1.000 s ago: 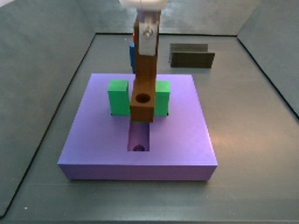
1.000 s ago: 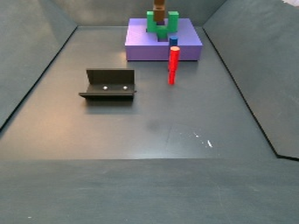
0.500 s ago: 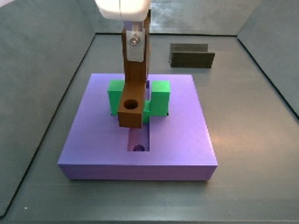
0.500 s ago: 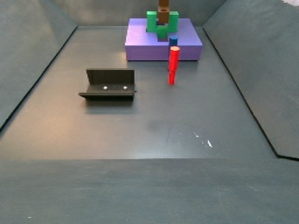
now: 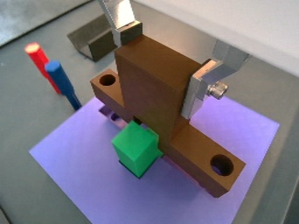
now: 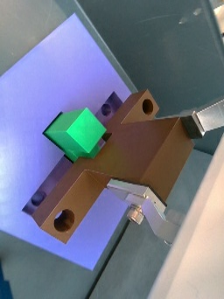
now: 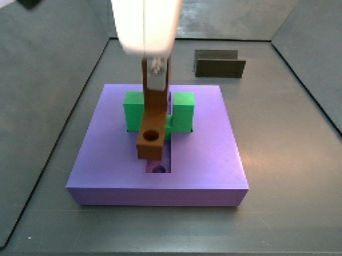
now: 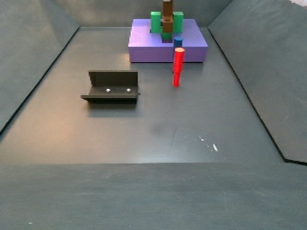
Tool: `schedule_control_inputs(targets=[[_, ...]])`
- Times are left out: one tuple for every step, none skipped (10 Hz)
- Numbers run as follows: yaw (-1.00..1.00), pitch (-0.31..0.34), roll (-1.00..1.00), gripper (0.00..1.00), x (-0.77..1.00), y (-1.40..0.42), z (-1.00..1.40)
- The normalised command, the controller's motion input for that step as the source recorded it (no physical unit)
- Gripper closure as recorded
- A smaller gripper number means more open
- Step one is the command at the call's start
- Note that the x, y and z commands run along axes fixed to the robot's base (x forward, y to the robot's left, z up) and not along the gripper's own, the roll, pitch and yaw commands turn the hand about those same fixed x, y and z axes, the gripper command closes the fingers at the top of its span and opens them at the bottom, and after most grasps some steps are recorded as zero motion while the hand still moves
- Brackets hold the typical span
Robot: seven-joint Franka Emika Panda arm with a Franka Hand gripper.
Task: Pick up the brown object. Move up. Move to above the board. Insert the brown object.
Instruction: Insert the brown object.
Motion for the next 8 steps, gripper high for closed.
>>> schedule_control_inputs(targets=[[0.14, 0.0, 0.02, 1.0, 0.0, -0.05, -0.31], [0.06, 0.014, 0.01, 1.0, 0.06, 0.0, -0.25], [0.04, 0.027, 0.04, 1.0, 0.05, 0.0, -0.21], [0.03, 0.026, 0.02, 1.0, 0.15, 0.0, -0.19], [0.03, 0.036, 0.01, 1.0, 0.23, 0.0, -0.17], [0.09, 0.057, 0.05, 1.0, 0.27, 0.0, -0.13], [0.02, 0.096, 0.04, 1.0, 0.52, 0.0, -0.09], [0.0, 0.07, 0.02, 1.0, 0.31, 0.01, -0.16]])
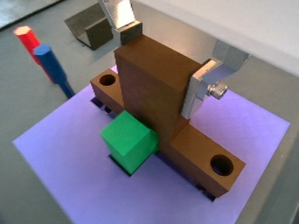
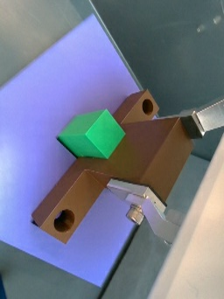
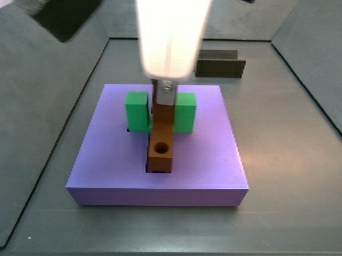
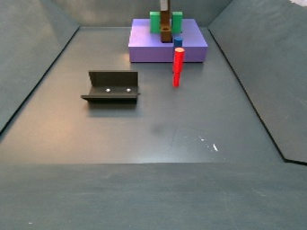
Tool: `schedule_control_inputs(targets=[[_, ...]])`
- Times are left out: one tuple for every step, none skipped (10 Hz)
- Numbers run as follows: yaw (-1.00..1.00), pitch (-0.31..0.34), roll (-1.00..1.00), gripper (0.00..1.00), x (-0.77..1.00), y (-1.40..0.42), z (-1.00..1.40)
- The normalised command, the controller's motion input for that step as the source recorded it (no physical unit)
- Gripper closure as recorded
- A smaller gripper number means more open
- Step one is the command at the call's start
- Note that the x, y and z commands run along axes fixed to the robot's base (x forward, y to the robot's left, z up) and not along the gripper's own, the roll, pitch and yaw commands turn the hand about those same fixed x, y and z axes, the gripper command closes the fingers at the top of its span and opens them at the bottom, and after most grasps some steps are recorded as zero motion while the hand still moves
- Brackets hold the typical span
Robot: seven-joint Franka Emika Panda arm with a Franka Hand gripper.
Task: Pick up the brown object. Move up. Move to above the board. Insert the brown object.
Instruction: Insert the brown object.
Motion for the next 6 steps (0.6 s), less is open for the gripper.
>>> schedule_control_inputs(targets=[[0.0, 0.089, 0.01, 1.0, 0.05, 0.08, -0.18], [0.0, 0.074, 0.0, 1.0, 0.0, 0.09, -0.13], [0.0, 0.004, -0.01, 1.0, -0.23, 0.12, -0.09], [0.0, -0.019, -0.06, 1.0, -0.42, 0.06, -0.02], [0.04, -0.023, -0.06, 1.0, -0.18, -0.02, 0.0], [0.1, 0.0, 0.0, 1.0, 0.0, -0.34, -0.08]])
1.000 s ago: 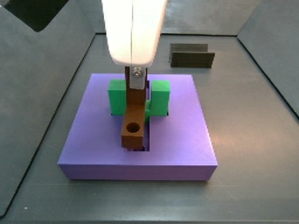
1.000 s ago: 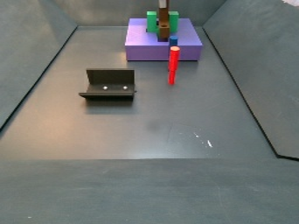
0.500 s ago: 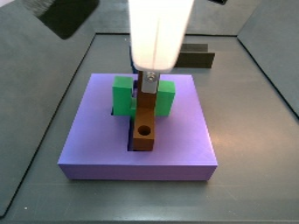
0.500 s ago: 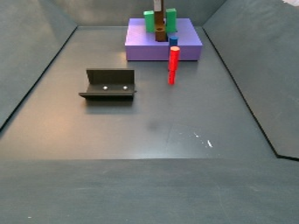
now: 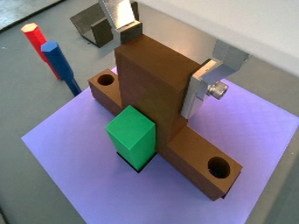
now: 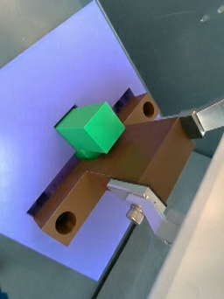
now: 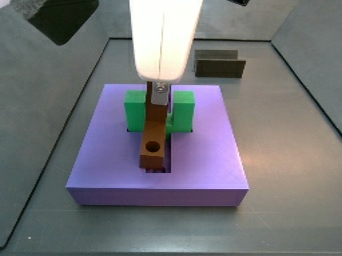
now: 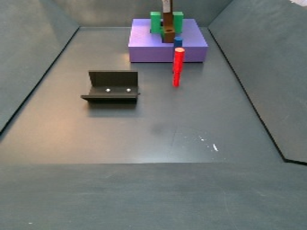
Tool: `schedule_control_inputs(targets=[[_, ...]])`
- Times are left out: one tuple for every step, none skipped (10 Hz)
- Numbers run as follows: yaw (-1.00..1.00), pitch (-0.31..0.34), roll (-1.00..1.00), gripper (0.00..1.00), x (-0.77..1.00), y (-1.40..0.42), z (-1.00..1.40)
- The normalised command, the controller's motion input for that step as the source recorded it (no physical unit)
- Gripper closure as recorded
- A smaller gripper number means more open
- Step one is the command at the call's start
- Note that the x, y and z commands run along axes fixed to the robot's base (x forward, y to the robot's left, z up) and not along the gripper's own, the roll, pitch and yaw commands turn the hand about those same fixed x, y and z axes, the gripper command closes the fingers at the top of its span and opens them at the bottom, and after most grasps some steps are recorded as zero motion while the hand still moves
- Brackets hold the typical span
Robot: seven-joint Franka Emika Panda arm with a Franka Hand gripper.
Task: Pick up the brown object. Move up. Move to above the board. Insert the brown object.
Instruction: Insert the brown object.
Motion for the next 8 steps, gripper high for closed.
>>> schedule_control_inputs(targets=[[0.06, 0.0, 0.0, 1.0, 0.31, -0.37, -0.16], [0.0, 0.0, 0.0, 1.0, 0.41, -0.26, -0.24], [0.0, 0.0, 0.0, 1.0, 0.2, -0.1, -0.36], [0.0, -0.02, -0.04, 1.0, 0.15, 0.0, -0.41], [0.0, -0.103, -0.12, 1.0, -0.13, 0.07, -0.46], [0.0, -0.04, -0.29, 1.0, -0.21, 0.14, -0.32], [0.02, -0.154, -0.29, 1.0, -0.25, 0.03, -0.45], [0.0, -0.296, -0.1, 1.0, -0.35, 0.0, -0.59]])
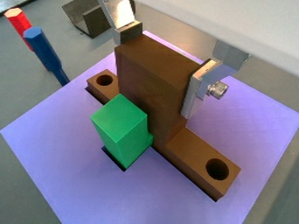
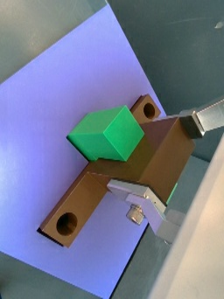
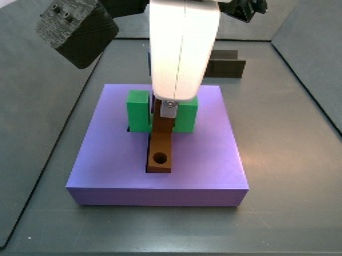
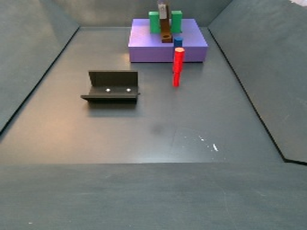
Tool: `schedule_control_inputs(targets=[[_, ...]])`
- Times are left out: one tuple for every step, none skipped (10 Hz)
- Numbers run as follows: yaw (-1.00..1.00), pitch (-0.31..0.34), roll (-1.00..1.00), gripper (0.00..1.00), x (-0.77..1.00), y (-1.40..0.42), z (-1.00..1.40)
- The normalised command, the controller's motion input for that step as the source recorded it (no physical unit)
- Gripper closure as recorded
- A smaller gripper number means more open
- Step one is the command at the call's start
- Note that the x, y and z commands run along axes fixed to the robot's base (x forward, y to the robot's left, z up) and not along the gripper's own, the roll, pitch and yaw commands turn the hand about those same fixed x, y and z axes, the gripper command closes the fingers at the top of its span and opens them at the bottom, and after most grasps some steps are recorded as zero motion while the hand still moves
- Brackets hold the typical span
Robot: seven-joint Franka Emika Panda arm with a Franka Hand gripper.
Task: Pick up the brown object. Move up. Move to above the board. Insert the brown object.
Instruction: Insert the brown object.
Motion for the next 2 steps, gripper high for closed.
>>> schedule_control_inputs(targets=[[0.0, -0.041, 0.0, 1.0, -0.12, 0.0, -0.08], [0.0, 0.0, 0.0, 1.0, 0.0, 0.0, 0.0]])
